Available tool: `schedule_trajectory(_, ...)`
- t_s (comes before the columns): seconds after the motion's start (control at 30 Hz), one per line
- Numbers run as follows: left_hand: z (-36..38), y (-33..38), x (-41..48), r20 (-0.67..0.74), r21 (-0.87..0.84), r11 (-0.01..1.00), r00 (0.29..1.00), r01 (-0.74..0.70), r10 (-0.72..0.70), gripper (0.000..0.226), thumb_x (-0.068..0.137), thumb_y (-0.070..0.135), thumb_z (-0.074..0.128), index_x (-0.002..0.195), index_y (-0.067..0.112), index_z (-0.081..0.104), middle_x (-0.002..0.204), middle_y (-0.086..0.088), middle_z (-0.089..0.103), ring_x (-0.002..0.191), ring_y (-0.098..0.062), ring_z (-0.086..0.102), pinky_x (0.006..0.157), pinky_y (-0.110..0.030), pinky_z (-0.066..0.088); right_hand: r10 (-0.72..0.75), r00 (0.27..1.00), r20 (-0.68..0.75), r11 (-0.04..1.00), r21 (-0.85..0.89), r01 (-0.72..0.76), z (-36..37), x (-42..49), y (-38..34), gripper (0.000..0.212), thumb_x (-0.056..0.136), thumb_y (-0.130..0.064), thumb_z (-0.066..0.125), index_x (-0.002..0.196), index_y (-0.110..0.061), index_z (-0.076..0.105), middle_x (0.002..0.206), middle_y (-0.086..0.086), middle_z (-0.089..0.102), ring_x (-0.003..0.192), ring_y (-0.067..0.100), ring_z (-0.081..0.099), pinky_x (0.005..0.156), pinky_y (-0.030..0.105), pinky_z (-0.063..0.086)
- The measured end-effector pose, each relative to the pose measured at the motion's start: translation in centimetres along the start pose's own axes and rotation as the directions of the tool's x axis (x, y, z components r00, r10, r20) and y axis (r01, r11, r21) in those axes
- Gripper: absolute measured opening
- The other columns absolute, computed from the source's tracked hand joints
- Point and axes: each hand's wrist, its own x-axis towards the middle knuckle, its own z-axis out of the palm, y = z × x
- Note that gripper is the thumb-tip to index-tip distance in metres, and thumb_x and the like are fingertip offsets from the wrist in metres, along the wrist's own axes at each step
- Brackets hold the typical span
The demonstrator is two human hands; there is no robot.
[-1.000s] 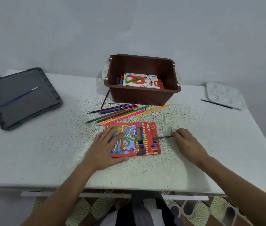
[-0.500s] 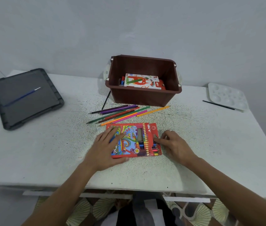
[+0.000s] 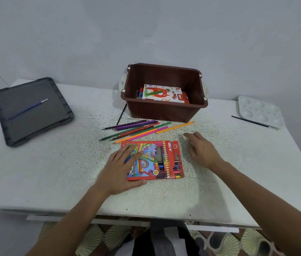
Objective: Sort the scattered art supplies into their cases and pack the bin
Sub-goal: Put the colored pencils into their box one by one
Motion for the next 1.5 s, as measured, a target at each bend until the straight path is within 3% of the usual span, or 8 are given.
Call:
schedule_trajectory(0.23,0.0,0.0,-0.1,-0.01,-0.022,1.0,1.0,-0.002,0.002,0.095,0.077,0.09,0.039,0.153,0.038,0.019,0.165,0.009,0.0,0.15,-0.008,-0.013,0.118,-0.034,-0.005,0.092,0.981,0.169,0.945,-0.324,-0.033,-0.5,3.9,-0.6,0.072,0.09,0.0,0.049,0.153,-0.015,0.019,0.16,0.009,0.022,0.118,0.038,0.052,0.082,0.046,0.053)
schedule_trajectory(0.33,0.1,-0.1,-0.1,-0.041,-0.025,1.0,0.999,-0.018,0.017,0.095,0.077,0.089,0.041,0.153,0.036,0.023,0.165,0.008,0.004,0.151,-0.01,-0.008,0.12,-0.036,0.003,0.09,0.976,0.198,0.918,-0.396,-0.005,-0.6,4.7,-0.7,0.071,0.087,0.001,0.049,0.151,-0.013,0.023,0.154,0.012,0.03,0.112,0.037,0.057,0.08,0.045,0.053)
schedule_trajectory(0.47,0.2,-0.1,-0.1,-0.053,-0.037,0.999,0.998,-0.019,0.017,0.094,0.077,0.089,0.041,0.152,0.037,0.025,0.165,0.008,0.007,0.151,-0.01,-0.005,0.118,-0.034,0.0,0.098,0.987,0.129,0.91,-0.413,-0.036,-0.9,4.7,-0.4,0.044,0.091,0.0,0.05,0.134,-0.006,0.046,0.12,0.015,0.049,0.1,0.033,0.058,0.07,0.042,0.05)
schedule_trajectory(0.57,0.3,-0.2,-0.1,-0.056,-0.038,0.999,0.998,-0.021,0.019,0.094,0.077,0.089,0.041,0.153,0.037,0.024,0.165,0.008,0.006,0.151,-0.01,-0.006,0.118,-0.033,-0.001,0.09,0.992,0.087,0.867,-0.498,-0.035,-1.2,3.8,0.5,0.033,0.094,-0.008,0.049,0.127,-0.005,0.051,0.112,0.016,0.056,0.099,0.034,0.055,0.071,0.039,0.045)
schedule_trajectory(0.73,0.3,-0.3,-0.1,-0.074,-0.017,1.0,0.997,-0.011,0.009,0.095,0.077,0.089,0.041,0.153,0.035,0.024,0.165,0.006,0.006,0.151,-0.011,-0.007,0.119,-0.034,0.001,0.101,0.994,-0.028,0.922,-0.373,-0.104,-1.3,2.5,2.0,0.022,0.097,-0.01,0.047,0.117,-0.011,0.056,0.094,0.016,0.058,0.083,0.035,0.054,0.064,0.038,0.039)
schedule_trajectory(0.87,0.5,-0.3,-0.1,-0.087,-0.015,1.0,0.996,-0.004,0.003,0.095,0.079,0.087,0.04,0.155,0.032,0.023,0.165,0.004,0.005,0.151,-0.014,-0.008,0.12,-0.039,0.006,-0.003,0.999,-0.033,0.945,-0.327,-0.008,-1.8,0.7,3.4,0.018,0.095,-0.008,0.057,0.112,-0.012,0.061,0.086,0.015,0.054,0.07,0.032,0.05,0.053,0.032,0.035)
schedule_trajectory(1.3,0.7,-0.7,-0.1,-0.075,-0.012,1.0,0.997,-0.015,0.014,0.094,0.082,0.085,0.04,0.156,0.031,0.02,0.165,0.002,0.005,0.152,-0.017,-0.006,0.121,-0.046,0.015,-0.257,0.966,0.031,0.887,-0.39,0.248,-2.1,-2.4,4.5,0.03,0.088,-0.007,0.062,0.115,-0.02,0.061,0.089,0.009,0.049,0.075,0.025,0.045,0.056,0.032,0.039)
schedule_trajectory(1.5,0.9,-0.7,0.0,-0.078,-0.005,1.0,0.997,-0.017,0.016,0.095,0.081,0.086,0.039,0.156,0.031,0.018,0.165,0.001,0.005,0.152,-0.016,-0.006,0.121,-0.045,0.012,-0.29,0.955,0.054,0.922,-0.251,0.294,-0.4,-2.8,0.4,0.045,0.083,-0.005,0.07,0.125,-0.019,0.061,0.093,0.008,0.052,0.081,0.019,0.048,0.054,0.023,0.035)
